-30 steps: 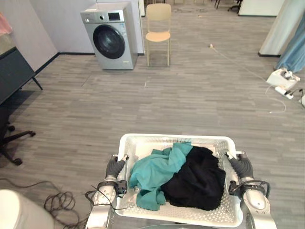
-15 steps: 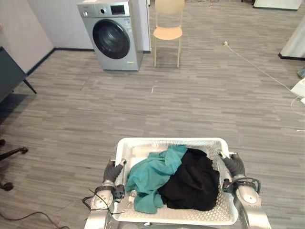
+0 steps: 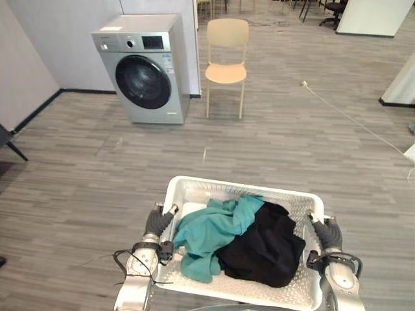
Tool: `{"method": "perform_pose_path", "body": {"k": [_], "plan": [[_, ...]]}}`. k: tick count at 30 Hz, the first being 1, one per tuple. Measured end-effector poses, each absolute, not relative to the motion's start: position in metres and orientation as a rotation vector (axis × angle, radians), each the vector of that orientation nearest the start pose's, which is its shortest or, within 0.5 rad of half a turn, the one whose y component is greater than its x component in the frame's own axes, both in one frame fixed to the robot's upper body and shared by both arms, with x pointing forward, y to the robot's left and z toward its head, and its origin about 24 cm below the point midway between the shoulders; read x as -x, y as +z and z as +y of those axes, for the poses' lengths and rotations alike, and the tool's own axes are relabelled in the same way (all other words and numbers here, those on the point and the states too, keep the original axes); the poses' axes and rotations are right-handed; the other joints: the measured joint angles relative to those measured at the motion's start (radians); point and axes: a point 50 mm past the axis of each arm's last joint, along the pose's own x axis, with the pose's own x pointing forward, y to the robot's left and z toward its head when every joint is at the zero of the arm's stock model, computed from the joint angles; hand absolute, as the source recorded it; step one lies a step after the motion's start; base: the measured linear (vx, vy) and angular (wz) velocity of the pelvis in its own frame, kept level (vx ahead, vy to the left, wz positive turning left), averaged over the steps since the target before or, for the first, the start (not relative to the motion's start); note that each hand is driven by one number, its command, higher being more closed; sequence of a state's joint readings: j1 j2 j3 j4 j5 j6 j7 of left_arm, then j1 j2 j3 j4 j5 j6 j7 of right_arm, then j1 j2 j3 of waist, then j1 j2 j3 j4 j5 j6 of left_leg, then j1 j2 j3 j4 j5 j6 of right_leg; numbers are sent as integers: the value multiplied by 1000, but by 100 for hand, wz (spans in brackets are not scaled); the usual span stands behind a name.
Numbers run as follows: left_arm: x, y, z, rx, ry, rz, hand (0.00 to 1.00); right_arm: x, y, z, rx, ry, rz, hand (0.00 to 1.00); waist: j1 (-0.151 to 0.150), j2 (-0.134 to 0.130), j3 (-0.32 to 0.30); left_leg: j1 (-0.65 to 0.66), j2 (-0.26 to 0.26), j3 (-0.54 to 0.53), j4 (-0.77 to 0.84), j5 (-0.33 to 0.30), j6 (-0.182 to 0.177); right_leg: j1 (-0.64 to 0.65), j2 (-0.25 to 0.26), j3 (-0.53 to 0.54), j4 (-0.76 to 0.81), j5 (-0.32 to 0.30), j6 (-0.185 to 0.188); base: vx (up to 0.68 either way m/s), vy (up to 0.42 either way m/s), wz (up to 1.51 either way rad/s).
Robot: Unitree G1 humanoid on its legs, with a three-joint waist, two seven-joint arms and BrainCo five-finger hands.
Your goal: Pick up the laundry basket with both hands and put the clothes into the washing machine.
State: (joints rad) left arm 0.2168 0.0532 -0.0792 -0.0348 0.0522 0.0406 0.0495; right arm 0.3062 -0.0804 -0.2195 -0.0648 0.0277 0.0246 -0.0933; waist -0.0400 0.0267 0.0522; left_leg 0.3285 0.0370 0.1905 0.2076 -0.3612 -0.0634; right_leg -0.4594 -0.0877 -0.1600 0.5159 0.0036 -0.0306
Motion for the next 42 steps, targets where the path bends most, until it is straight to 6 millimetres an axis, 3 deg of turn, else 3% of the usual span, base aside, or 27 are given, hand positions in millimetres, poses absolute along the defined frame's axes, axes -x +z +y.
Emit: {"method": "perform_pose_path", "body": {"k": [1, 4, 6, 7, 8, 10, 13, 15, 17, 18, 19, 20, 21, 23, 24, 25, 26, 27, 29, 30, 32, 35, 37, 38, 39, 41, 42], "plan": [[-209, 1, 154, -102, 25, 199, 100, -176, 2, -241, 109, -383, 230, 100, 0, -2, 1, -4, 16, -5, 25, 54, -30, -1, 5, 1, 39, -51, -14, 635, -203, -10], [-215, 4, 151, -96, 19, 182, 100, -175, 7, -243, 117, -397, 208, 100, -2, 1, 5, -48, 46, -10, 216, 188, -33, 63, 29, -8, 70, -141, -29, 630, -248, -10], [-215, 5, 151, -92, 22, 176, 100, -175, 12, -243, 113, -400, 189, 100, 3, 25, 12, -218, 157, -43, 674, 390, -28, 184, 83, -22, 16, -197, -52, 586, -157, -27], [-215, 5, 152, -90, 26, 175, 100, -176, 14, -241, 108, -401, 176, 100, 13, 37, 12, -331, 218, -47, 920, 396, -20, 243, 117, -19, 2, -228, -71, 456, -121, -40], [-213, 4, 154, -93, 32, 182, 100, -175, 14, -239, 106, -405, 175, 100, 26, 29, 20, -420, 263, -50, 1088, 367, 24, 302, 133, -12, -16, -261, -85, 429, -101, -37], [-207, -1, 158, -92, 47, 205, 100, -174, 11, -234, 103, -391, 189, 100, 41, 15, 27, -536, 282, -39, 1180, 312, 91, 395, 137, 23, -49, -302, -87, 369, -55, -32], [-201, -6, 158, -81, 43, 232, 100, -170, 7, -234, 109, -388, 217, 100, 82, 16, 22, -675, 244, 0, 1019, 227, 111, 482, 110, 84, -107, -334, -59, 452, 54, -48], [-197, -9, 160, -83, 49, 250, 100, -170, 4, -233, 112, -376, 239, 100, 82, 21, 27, -702, 204, 46, 757, 188, 77, 569, 74, 111, -160, -342, -33, 500, 173, -33], [-195, -10, 161, -81, 55, 254, 100, -172, 4, -233, 122, -363, 238, 100, 83, 8, 20, -692, 144, 56, 420, 215, 34, 614, 33, 118, -209, -361, -14, 509, 236, -24], [-196, -9, 161, -75, 59, 247, 100, -180, 4, -234, 127, -352, 229, 100, 84, 11, 22, -696, 130, 62, 201, 258, -21, 648, 19, 136, -229, -388, 6, 664, 341, -31], [-196, -9, 160, -68, 62, 248, 100, -184, -1, -235, 124, -354, 247, 100, 83, 5, 22, -697, 118, 61, 117, 327, -44, 690, 5, 147, -250, -414, 27, 681, 375, -36], [-195, -11, 160, -70, 61, 257, 100, -183, -7, -235, 119, -356, 272, 100, 88, -12, 13, -690, 101, 67, 142, 372, -23, 713, -16, 157, -257, -421, 33, 616, 327, -19], [-193, -16, 160, -79, 59, 283, 100, -180, -19, -233, 102, -362, 322, 100, 86, -40, -24, -695, 59, 74, 191, 360, 57, 711, -50, 183, -209, -412, 47, 665, 314, 5], [-193, -16, 160, -84, 49, 289, 100, -178, -23, -235, 99, -371, 342, 100, 72, -80, -30, -695, 13, 90, 296, 265, 119, 612, -101, 225, 71, -348, 155, 697, 324, 20], [-194, -16, 158, -92, 30, 288, 100, -178, -26, -236, 96, -378, 351, 100, 76, -119, -16, -646, -24, 108, 314, 192, 133, 516, -135, 283, 327, -221, 278, 652, 289, 14], [-193, -18, 158, -99, 25, 297, 100, -178, -30, -236, 89, -379, 367, 100, 74, -141, -23, -619, -45, 119, 325, 154, 146, 433, -145, 327, 522, -92, 305, 764, 269, 21], [-193, -21, 159, -101, 33, 314, 100, -179, -36, -235, 85, -379, 392, 100, 55, -139, -20, -564, -66, 107, 327, 117, 163, 329, -153, 302, 725, -72, 293, 615, 170, 25], [-193, -22, 159, -103, 32, 322, 100, -178, -39, -235, 79, -381, 405, 100, 51, -125, -11, -500, -74, 94, 301, 105, 167, 282, -162, 252, 811, -93, 250, 623, 151, 22], [-194, -23, 160, -118, 18, 328, 100, -170, -41, -235, 79, -381, 413, 100, 48, -65, -2, -345, -73, 48, 186, 96, 163, 193, -139, 149, 834, -165, 142, 570, 133, 19], [-195, -22, 159, -121, 15, 323, 100, -168, -40, -235, 79, -380, 407, 100, 46, -54, -2, -311, -73, 36, 154, 92, 157, 159, -124, 138, 818, -178, 133, 511, 74, 38], [-206, -14, 158, -129, 7, 278, 100, -171, -30, -233, 68, -385, 355, 100, 20, -47, 6, -226, -73, -15, 103, 63, 132, 45, -90, 126, 644, -228, 118, 546, -21, 63], [-214, -5, 155, -135, -9, 237, 100, -169, -18, -237, 76, -406, 308, 100, 18, -43, 13, -160, -38, -51, 103, 0, 104, 3, -80, 94, 287, -222, 110, 466, -117, 46], [-216, -1, 153, -136, -15, 213, 100, -166, -13, -239, 88, -416, 290, 100, 7, -44, -2, -113, -5, -71, 84, -70, 63, 3, -71, 89, 1, -108, 75, 602, -236, 44], [-216, -1, 150, -127, -14, 213, 100, -167, -12, -241, 99, -421, 290, 100, 3, -41, -11, -65, 28, -85, 79, -85, 52, 12, -41, 89, 62, -72, 41, 654, -240, 36], [-217, -1, 147, -121, -12, 209, 100, -167, -10, -243, 108, -424, 285, 100, 4, -34, -16, -84, 56, -92, 170, -81, 55, -1, -27, 79, 152, -154, 15, 641, -249, 17], [-218, 0, 145, -111, -12, 204, 100, -167, -5, -245, 122, -424, 270, 100, -6, -4, -12, -178, 120, -108, 435, -54, 34, 20, -12, 37, 221, -234, -19, 623, -261, 21], [-219, 1, 144, -107, -15, 200, 100, -166, -1, -247, 124, -427, 263, 100, -4, 15, -4, -283, 180, -116, 707, 84, 19, 68, 10, 5, 251, -294, -43, 747, -282, 24]]}}
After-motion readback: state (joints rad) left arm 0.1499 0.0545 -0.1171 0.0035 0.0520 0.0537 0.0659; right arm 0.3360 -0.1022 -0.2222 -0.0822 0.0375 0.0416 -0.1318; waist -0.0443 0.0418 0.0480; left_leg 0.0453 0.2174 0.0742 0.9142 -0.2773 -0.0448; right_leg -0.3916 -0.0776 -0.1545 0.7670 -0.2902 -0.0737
